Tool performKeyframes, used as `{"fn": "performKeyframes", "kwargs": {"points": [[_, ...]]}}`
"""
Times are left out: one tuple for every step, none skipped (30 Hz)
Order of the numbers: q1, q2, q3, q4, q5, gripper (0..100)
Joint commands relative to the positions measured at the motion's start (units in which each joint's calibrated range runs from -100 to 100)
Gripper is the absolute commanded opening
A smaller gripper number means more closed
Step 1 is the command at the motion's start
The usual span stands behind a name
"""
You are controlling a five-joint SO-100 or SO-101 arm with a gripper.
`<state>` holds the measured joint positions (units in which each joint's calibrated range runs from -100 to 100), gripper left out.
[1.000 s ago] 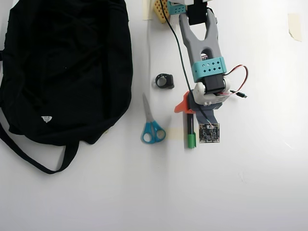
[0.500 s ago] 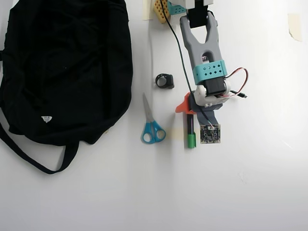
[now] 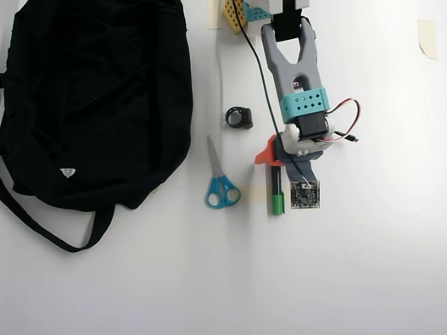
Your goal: Put the green marker into the black bag
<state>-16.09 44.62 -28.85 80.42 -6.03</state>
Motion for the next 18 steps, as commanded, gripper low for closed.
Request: {"fn": "performKeyframes", "kwargs": {"points": [[-0.29, -0.72, -2.15, -0.06, -0.10, 32], [-0.29, -0.72, -2.15, -0.06, -0.10, 32], [-0.29, -0.72, -2.15, -0.06, -0.10, 32], [-0.29, -0.72, -2.15, -0.06, -0.10, 32], [-0.29, -0.72, -2.15, -0.06, -0.10, 32], [-0.29, -0.72, -2.15, -0.06, -0.10, 31], [-0.29, -0.72, -2.15, -0.06, -0.10, 29], [-0.29, -0.72, -2.15, -0.06, -0.10, 28], [-0.29, -0.72, -2.15, -0.06, -0.10, 26], [-0.29, -0.72, -2.15, -0.06, -0.10, 25], [-0.29, -0.72, -2.15, -0.06, -0.10, 24], [-0.21, -0.72, -2.15, -0.06, -0.10, 24], [-0.21, -0.72, -2.15, -0.06, -0.10, 24], [-0.21, -0.72, -2.15, -0.06, -0.10, 23], [-0.21, -0.72, -2.15, -0.06, -0.10, 23], [-0.21, -0.72, -2.15, -0.06, -0.10, 23], [-0.29, -0.72, -2.15, -0.06, -0.10, 23], [-0.29, -0.72, -2.15, -0.06, -0.10, 23]]}}
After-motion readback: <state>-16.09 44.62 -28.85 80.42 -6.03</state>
